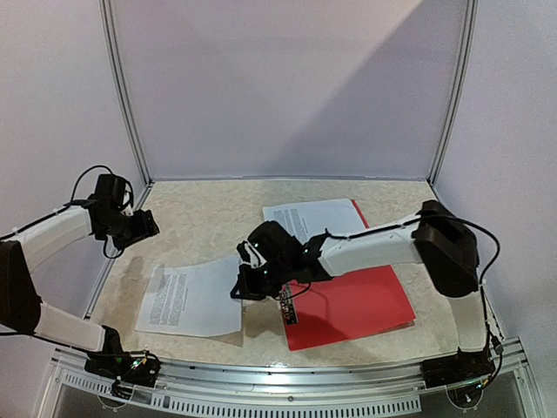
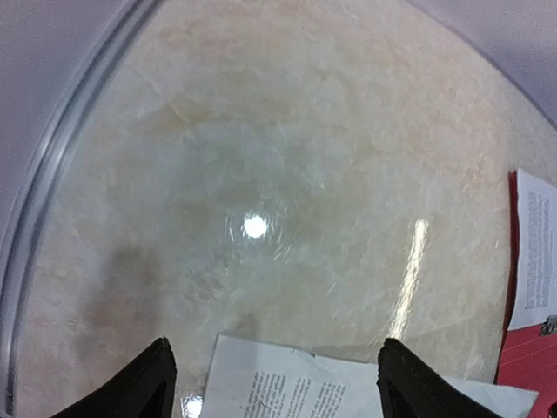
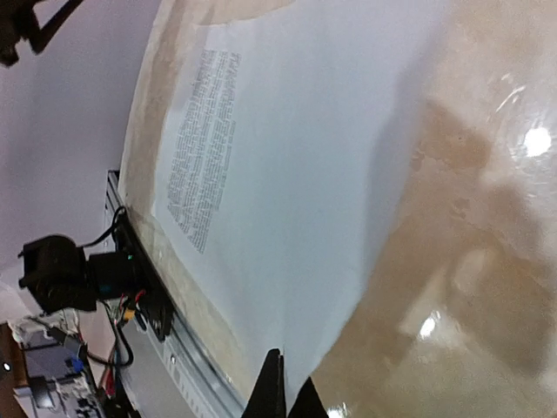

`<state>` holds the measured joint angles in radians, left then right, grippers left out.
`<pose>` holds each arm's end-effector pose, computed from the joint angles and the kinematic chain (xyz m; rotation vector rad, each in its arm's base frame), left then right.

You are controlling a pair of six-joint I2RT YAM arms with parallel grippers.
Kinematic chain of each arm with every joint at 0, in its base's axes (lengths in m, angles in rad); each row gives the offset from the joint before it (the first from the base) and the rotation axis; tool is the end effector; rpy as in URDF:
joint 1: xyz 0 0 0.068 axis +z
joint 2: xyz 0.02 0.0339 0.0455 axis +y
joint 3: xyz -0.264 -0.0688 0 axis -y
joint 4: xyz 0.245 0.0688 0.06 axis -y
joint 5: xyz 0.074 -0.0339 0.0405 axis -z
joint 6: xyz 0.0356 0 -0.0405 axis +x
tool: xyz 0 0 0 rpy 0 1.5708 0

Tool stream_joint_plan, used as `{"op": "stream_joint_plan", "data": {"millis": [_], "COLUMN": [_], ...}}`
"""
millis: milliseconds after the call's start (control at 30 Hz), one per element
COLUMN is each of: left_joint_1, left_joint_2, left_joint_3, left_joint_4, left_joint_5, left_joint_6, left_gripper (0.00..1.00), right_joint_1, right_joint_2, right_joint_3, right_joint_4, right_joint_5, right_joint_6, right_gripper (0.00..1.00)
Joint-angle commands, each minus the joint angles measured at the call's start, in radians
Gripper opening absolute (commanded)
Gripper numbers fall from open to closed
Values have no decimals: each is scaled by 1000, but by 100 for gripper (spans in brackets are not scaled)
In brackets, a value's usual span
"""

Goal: Put the files into the folder
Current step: Pick up the file from the corner of the board, then place the file in the spring clip on the folder.

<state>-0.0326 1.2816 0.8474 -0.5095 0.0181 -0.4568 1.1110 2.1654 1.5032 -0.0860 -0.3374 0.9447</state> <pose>0.2564 -0.0090 0.2292 -0.5250 2.4734 -0.2208 0.2010 0.4326 0.1557 -0.4266 2.6896 1.2532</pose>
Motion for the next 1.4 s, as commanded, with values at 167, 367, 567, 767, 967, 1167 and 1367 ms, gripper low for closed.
{"op": "stream_joint_plan", "data": {"millis": [167,367,567,767,967,1167,1367], "left_joint_1": [-46,-144,-253,-317,-334,-341,-352], "left_joint_2": [-65,-26,71,127,137,142,144], "left_joint_3": [65,49,49,61,49,39,39], "left_joint_4": [-86,-55,-9,14,34,41,41], "left_joint_5": [-80,-80,-86,-97,-101,-102,-109], "left_joint_6": [20,-14,-34,-44,-51,-53,-54], "left_gripper": [80,80,79,79,79,78,78], "right_joint_1": [-212,-388,-489,-577,-587,-588,-587], "right_joint_2": [-500,-702,-772,-807,-835,-846,-840], "right_joint_3": [-235,-304,-368,-435,-482,-557,-587], "right_joint_4": [-553,-825,-967,-1029,-1026,-958,-864], "right_joint_5": [-61,80,232,265,323,266,282], "right_joint_6": [-378,-502,-625,-691,-715,-720,-732], "right_gripper": [0,0,0,0,0,0,0]}}
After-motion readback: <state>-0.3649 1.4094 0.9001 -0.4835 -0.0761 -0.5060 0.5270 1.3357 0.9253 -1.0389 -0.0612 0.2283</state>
